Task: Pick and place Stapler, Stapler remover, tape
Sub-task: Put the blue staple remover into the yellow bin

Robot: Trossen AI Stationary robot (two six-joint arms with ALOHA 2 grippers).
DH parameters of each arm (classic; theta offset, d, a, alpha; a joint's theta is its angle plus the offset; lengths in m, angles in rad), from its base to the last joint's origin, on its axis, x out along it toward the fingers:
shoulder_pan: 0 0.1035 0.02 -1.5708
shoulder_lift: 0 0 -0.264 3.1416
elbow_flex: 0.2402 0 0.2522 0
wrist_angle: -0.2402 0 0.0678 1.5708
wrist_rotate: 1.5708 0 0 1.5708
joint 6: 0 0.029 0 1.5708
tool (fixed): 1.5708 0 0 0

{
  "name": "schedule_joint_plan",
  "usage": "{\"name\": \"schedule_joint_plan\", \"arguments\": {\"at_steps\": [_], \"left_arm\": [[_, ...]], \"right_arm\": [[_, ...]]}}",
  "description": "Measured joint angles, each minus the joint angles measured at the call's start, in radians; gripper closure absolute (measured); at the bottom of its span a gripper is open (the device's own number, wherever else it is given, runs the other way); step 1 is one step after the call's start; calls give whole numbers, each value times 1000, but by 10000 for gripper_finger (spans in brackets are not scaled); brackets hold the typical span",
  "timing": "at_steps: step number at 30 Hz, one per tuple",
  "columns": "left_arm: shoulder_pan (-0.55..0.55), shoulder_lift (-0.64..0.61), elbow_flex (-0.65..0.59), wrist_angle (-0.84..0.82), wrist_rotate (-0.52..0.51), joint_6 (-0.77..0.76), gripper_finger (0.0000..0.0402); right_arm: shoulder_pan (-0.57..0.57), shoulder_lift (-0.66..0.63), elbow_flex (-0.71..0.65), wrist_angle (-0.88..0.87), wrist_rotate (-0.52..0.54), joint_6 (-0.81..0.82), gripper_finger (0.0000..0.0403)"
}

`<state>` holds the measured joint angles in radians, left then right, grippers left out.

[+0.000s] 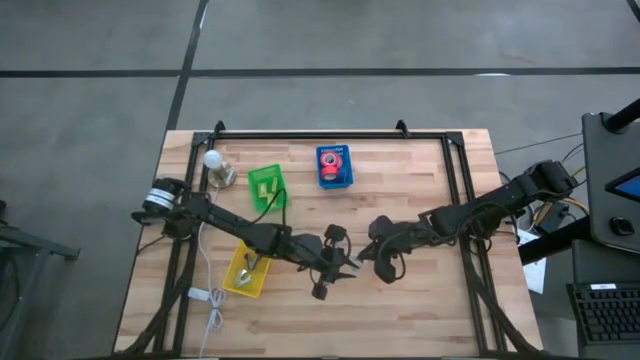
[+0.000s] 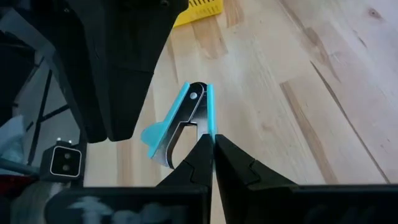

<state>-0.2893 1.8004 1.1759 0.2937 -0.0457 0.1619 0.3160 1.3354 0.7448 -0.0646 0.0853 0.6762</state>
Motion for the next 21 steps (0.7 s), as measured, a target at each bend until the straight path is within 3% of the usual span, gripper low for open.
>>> {"name": "schedule_joint_plan", "arguments": {"at_steps": [21], "left_arm": [[2, -2, -2, -35, -25, 6, 293]], "right_arm": [[0, 0, 16, 22, -42, 1, 394]]}}
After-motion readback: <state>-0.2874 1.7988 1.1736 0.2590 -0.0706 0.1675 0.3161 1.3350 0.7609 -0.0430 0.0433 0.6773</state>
